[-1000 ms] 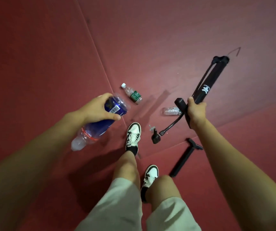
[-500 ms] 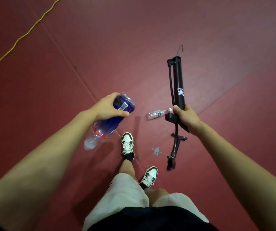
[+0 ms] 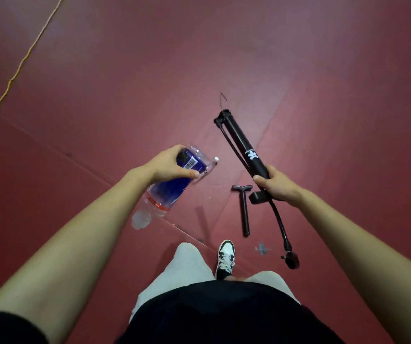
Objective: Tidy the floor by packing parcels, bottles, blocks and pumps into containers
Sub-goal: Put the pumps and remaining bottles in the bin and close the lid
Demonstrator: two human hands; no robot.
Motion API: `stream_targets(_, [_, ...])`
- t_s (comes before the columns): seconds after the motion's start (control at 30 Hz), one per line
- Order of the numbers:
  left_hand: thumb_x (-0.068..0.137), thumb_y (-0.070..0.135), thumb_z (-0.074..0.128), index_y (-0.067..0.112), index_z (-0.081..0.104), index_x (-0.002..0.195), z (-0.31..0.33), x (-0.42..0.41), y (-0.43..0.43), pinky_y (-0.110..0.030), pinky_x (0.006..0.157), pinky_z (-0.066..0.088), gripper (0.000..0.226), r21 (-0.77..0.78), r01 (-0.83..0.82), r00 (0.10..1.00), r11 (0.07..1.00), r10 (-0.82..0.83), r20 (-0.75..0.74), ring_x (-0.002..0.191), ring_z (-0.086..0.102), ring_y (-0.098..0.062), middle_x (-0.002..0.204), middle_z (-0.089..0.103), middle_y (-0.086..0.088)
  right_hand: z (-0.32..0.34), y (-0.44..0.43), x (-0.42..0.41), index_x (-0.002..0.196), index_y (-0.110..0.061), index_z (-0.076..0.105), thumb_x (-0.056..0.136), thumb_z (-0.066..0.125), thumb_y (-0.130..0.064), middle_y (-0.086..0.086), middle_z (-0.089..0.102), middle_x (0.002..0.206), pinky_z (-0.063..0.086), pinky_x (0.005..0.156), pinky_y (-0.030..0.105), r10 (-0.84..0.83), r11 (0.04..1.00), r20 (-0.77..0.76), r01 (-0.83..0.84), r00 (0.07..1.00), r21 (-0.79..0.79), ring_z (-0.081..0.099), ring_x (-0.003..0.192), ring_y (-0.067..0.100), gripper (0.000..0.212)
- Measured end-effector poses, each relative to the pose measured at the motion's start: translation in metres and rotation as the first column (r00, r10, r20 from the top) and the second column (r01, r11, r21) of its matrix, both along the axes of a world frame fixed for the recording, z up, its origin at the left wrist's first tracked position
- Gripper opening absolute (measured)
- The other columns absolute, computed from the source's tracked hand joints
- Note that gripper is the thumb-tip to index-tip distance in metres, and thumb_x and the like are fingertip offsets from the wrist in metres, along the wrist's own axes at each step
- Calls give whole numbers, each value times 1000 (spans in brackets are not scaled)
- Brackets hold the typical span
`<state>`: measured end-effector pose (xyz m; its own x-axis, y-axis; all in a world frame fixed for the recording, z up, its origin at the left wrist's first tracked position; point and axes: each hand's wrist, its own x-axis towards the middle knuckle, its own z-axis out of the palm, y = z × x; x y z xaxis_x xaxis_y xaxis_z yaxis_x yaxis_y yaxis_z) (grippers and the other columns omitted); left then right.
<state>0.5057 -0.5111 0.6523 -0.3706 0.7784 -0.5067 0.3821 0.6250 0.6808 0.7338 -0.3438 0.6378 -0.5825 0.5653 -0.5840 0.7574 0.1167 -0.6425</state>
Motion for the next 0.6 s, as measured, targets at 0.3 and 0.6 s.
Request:
stream_targets(0.3, [75, 38, 75, 18, 42, 130, 25, 29, 8, -28, 83, 42, 67, 30, 339, 941, 940, -338, -20, 100, 56, -17, 113, 56, 3, 18, -92, 76, 122, -4, 49, 96, 51, -22, 5, 54, 100, 37, 71, 26, -199, 974, 66, 191, 978, 119, 50, 90, 18, 32])
stream_targets(0.6, [75, 33, 77, 17, 48, 119, 53, 137, 15, -27, 79, 42, 54, 51, 672, 740, 738, -672, -19, 89, 57, -15, 101, 59, 3, 44, -213, 193, 131, -17, 45, 94, 52, -34, 6, 60, 114, 44, 89, 37, -503, 859, 120, 480, 856, 179, 57, 104, 25, 41])
